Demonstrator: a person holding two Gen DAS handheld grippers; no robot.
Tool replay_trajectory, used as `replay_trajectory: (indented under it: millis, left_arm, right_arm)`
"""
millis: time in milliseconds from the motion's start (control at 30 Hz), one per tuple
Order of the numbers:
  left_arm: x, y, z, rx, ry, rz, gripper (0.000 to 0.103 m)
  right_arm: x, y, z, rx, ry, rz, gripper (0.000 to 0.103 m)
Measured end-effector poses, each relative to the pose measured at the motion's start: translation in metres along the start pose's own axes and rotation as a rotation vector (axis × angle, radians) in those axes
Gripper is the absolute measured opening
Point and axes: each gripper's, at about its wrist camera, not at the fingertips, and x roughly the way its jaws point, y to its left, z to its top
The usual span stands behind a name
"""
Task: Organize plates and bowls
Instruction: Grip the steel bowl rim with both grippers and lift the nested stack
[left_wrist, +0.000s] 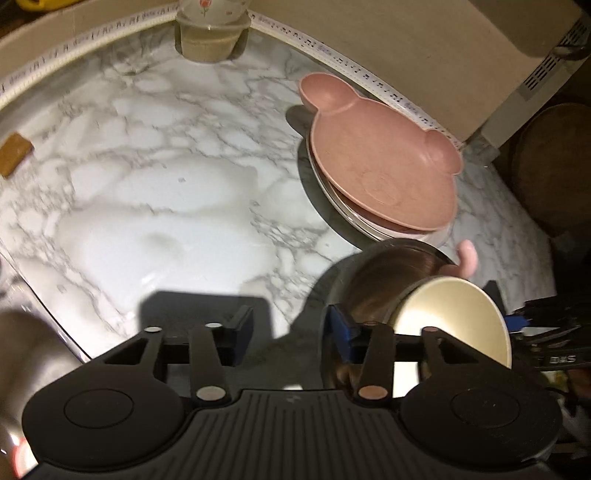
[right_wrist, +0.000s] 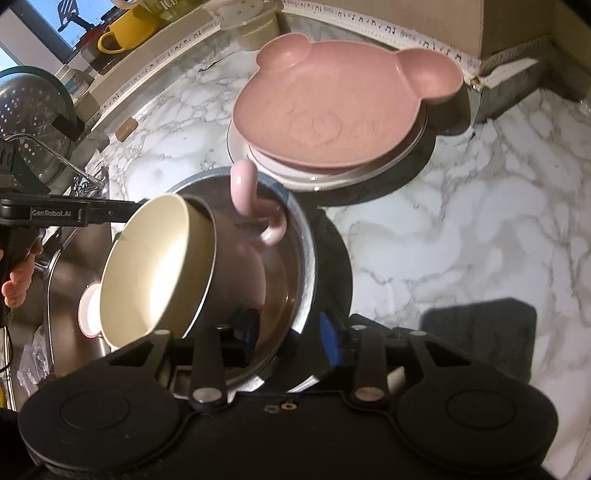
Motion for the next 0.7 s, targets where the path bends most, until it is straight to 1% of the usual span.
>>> replay_trajectory:
  millis: [33, 100, 200, 300, 433, 533, 700]
  left_arm:
    - [0.001, 0.0, -0.003, -0.006, 0.005, -0.012, 0.038]
    - [0.005, 0.0, -0.007, -0.015, 0.029, -0.026, 0.034]
    - [0.013, 0.001, -0.013, -0.026, 0.056, -0.042, 0.033]
    - [0.018, 0.001, -0.016, -0.033, 0.059, -0.042, 0.029]
    - [0.02, -0.005, -0.017, -0.018, 0.056, -0.05, 0.016]
    - [0.02, -0.01, -0.019, -0.003, 0.043, -0.045, 0.012]
    - [0.017, -0.015, -0.021, -0.003, 0.033, -0.025, 0.011]
  right_arm:
    - [0.001, 0.0, -0.001, 0.004, 0.002, 0.006, 0.03]
    - [0.003, 0.001, -0.003, 0.013, 0.004, 0.006, 0.023]
    - [0.005, -0.001, -0.006, 0.031, 0.002, -0.001, 0.017]
    - [0.006, -0.003, -0.007, 0.046, -0.001, 0.005, 0.016]
    - [0.007, -0.002, -0.008, 0.06, -0.006, -0.005, 0.016]
    - [0.009, -0.001, -0.008, 0.057, -0.007, -0.017, 0.016]
    - [0.009, 0.005, -0.009, 0.049, -0.016, -0.05, 0.015]
